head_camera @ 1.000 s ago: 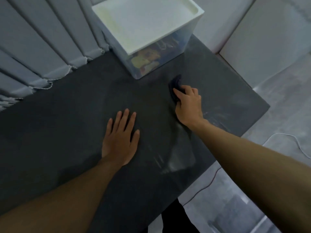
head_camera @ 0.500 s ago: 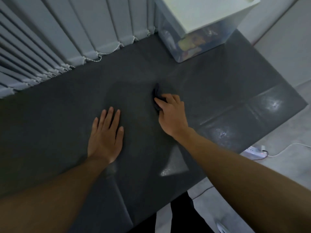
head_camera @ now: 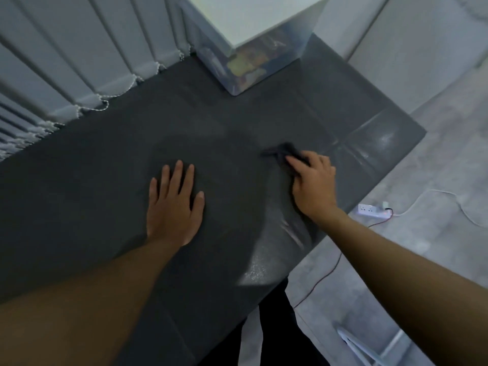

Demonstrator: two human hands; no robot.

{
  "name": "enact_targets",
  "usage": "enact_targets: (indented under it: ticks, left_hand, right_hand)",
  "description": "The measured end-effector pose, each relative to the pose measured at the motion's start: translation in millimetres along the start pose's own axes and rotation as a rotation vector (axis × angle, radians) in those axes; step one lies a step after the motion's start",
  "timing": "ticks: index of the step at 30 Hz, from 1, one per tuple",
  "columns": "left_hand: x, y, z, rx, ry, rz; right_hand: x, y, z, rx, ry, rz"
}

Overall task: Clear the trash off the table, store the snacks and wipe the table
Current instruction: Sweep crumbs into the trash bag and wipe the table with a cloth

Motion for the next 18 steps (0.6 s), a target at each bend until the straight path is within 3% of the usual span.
enact_targets:
  ticks: [2,3,7,9,12,16,18]
  left_hand:
    - [11.1,26.7,5.3,-0.001,-0.01,0.04]
    - [15.8,40.2,7.7,-0.005,-0.017,0.061]
    - [31.0,93.9,18.1,-0.006,-0.046,0.152]
    - [37.5,118.9,23.8,-0.005,-0.055,0.184]
    - [46.1,153.8,31.7,-0.003,-0.065,0.213]
    - [62.6,197.3,39.6,-0.016,-0.077,0.175]
    - [67.7,214.9,44.2,0.006,-0.082,0.169]
  right_hand:
    - [-3.2,18.6,-6.0,-0.007,0.022,0.161]
    - [-6.2,14.2,-5.8,0.004,0.002,0.112]
    - [-15.8,0.1,-2.9,0.053,-0.138,-0.392]
    - [2.0,32.4,-7.3,-0.006,-0.086,-0.326]
    - [23.5,87.6,-21.7,-0.041,0.037,0.046]
    - [25.9,81.9,-16.0,0.073,-0.097,-0.263]
    - [37.2,97.8,-17.5,0.078,-0.116,-0.318]
Point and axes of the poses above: each hand's wrist, its own x-axis towards the middle knuckle, its own z-axis out of the palm, y = z × x, the point moved 9 cm from there along x, towards the middle knuckle, and after that the axes turned 12 degrees about y, right-handed, at the moved point
